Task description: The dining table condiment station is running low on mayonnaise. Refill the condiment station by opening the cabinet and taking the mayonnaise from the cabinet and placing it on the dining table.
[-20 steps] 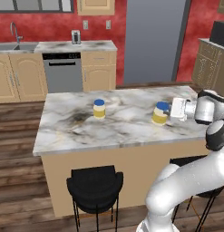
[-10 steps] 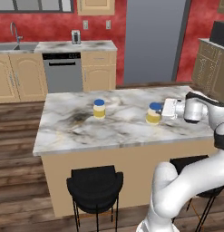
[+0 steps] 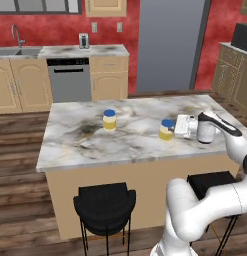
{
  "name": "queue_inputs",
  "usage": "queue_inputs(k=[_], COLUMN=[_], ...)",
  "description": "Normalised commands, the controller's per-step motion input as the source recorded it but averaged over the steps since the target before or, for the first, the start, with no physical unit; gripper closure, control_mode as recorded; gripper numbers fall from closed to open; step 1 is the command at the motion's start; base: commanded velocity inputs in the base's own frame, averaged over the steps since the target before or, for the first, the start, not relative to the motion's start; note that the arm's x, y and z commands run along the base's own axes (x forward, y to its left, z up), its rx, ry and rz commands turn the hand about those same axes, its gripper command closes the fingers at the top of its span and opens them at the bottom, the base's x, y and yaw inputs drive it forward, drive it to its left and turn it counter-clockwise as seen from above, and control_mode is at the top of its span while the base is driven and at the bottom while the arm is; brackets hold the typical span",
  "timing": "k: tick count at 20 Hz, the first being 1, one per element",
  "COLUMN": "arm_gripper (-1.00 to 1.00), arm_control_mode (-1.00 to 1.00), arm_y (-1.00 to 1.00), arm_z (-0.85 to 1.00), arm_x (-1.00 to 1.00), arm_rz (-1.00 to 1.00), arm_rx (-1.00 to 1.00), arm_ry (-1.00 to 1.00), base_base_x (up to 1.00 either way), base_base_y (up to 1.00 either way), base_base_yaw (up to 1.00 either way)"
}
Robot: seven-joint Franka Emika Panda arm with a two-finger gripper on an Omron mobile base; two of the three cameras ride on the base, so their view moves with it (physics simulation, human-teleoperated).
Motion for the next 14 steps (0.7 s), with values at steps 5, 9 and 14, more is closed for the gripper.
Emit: queue_inputs(k=[5, 9, 14], arm_gripper=[1.00, 1.00, -1.00], arm_control_mode=[-1.00, -1.00, -1.00], arm_y=[0.11, 0.35, 0.34], arm_z=[-0.31, -0.34, -0.42], arm_x=[0.02, 0.00, -0.03], arm_rz=[0.00, 0.00, 0.00], arm_rx=[-0.05, -0.11, -0.13], arm_ry=[-0.02, -0.04, -0.04], base_base_x=[0.00, 0.00, 0.00], base_base_y=[0.00, 0.00, 0.00], base_base_yaw=[0.00, 0.00, 0.00])
